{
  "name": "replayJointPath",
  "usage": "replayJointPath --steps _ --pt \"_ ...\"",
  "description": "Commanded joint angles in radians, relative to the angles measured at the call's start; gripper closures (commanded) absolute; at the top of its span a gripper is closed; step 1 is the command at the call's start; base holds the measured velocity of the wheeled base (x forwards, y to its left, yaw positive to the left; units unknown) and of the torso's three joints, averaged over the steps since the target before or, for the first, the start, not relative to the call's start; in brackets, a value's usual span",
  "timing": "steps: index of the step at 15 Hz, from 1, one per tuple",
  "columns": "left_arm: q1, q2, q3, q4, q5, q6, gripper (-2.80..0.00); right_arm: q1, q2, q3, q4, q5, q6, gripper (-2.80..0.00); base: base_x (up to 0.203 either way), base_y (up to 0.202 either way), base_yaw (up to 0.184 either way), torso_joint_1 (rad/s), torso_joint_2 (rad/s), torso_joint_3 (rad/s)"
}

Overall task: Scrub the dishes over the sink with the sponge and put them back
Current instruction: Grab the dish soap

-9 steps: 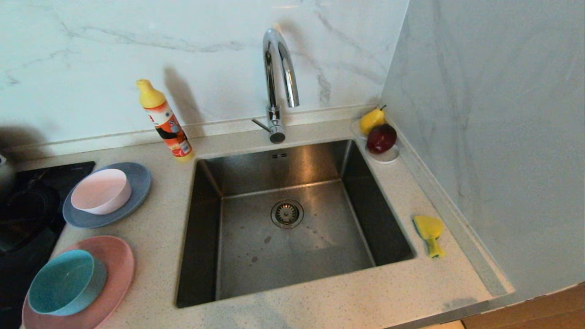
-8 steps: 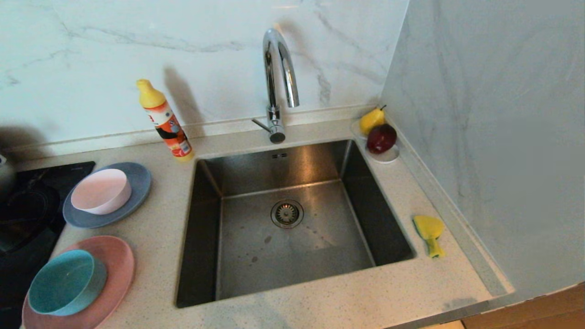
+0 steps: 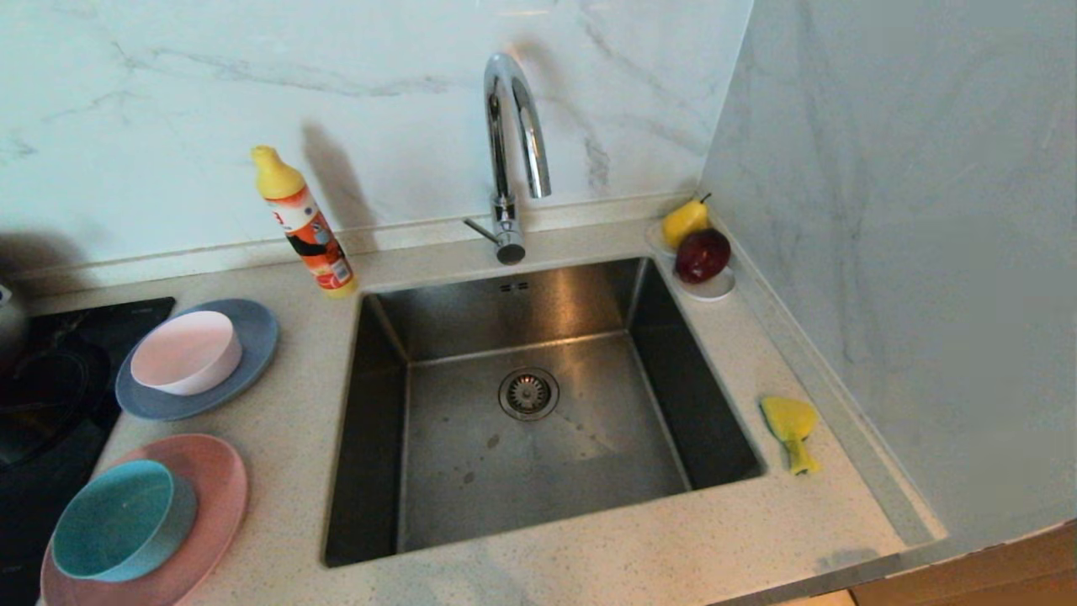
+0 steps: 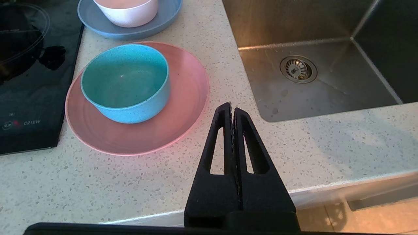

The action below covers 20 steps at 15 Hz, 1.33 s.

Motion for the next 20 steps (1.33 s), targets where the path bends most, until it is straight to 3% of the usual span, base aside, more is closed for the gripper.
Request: replayJointPath --steps 1,4,7,12,15,20 --pt "0.000 0.000 0.017 -0.001 0.000 -0.002 0.00 0.000 0.000 0.000 0.000 0.001 0.000 0.00 0.000 0.000 0.000 0.000 0.00 0.000" --pt "0.000 0.006 -0.008 0.009 0.003 -0.007 0.00 0.000 0.000 0.000 0.000 0.001 0.000 0.00 0.000 0.000 0.000 0.000 0.00 0.000" --pt "0.000 0.067 -0.179 0.046 0.017 -0.012 0.00 0.000 0.000 0.000 0.000 0.001 0.000 0.00 0.000 0.000 0.000 0.000 0.00 0.000" --pt "0.001 0.410 -0.384 0.034 0.053 -0.015 0.00 0.000 0.000 0.000 0.000 0.001 0.000 0.00 0.000 0.000 0.000 0.000 0.00 0.000" --pt "0.000 0.683 -0.479 -0.049 0.075 -0.041 0.00 0.000 0.000 0.000 0.000 0.001 0.000 0.00 0.000 0.000 0.000 0.000 0.00 0.000" --pt "-0.001 1.106 -0.601 -0.288 0.112 -0.100 0.00 0.000 0.000 0.000 0.000 0.001 0.000 0.00 0.000 0.000 0.000 0.000 0.00 0.000"
